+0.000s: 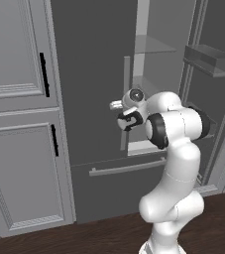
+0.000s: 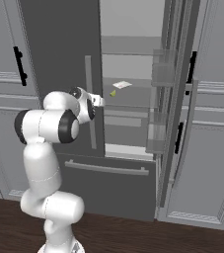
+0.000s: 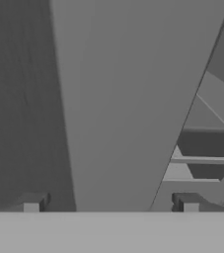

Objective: Grab a lemon wedge from the fridge and one ice cube from the ice bowl, and put them in the glass of lemonade.

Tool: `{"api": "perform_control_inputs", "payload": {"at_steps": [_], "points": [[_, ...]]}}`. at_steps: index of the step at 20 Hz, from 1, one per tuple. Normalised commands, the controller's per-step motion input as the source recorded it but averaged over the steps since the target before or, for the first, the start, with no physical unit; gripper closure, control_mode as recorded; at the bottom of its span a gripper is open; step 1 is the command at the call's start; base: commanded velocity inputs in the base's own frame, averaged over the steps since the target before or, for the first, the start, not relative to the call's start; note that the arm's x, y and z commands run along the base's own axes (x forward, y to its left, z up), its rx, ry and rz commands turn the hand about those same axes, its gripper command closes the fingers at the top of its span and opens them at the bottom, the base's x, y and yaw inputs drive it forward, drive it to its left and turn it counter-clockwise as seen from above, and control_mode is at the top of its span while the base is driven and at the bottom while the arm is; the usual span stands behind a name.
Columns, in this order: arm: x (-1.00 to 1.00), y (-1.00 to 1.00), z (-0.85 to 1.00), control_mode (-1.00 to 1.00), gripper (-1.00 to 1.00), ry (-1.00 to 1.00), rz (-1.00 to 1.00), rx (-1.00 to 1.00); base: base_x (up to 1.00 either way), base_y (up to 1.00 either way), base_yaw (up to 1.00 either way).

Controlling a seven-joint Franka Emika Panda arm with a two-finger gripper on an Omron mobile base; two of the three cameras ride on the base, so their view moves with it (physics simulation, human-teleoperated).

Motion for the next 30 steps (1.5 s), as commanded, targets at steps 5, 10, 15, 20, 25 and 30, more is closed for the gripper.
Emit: {"api": "perform_control_inputs", "payload": {"at_steps": [5, 10, 15, 20, 25, 30], "points": [[0.24, 0.15, 0.0, -1.0, 1.0, 0.0, 0.0, 0.0, 0.0, 0.0, 0.0], [0.21, 0.24, 0.02, -1.0, 1.0, 0.0, 0.0, 0.0, 0.0, 0.0, 0.0], [0.01, 0.25, 0.28, -1.0, 1.0, 0.0, 0.01, 0.0, 0.0, 0.0, 0.0], [-0.36, 0.26, 0.53, -1.0, 1.0, 0.01, 0.06, 0.0, 0.0, 0.0, 0.0], [-0.81, 0.35, 0.68, -1.0, 1.0, 0.0, 0.1, -0.02, 0.0, 0.0, 0.0], [-0.96, 0.35, 0.86, -1.0, 1.0, 0.0, 0.14, -0.03, 0.0, 0.0, 0.0]]}}
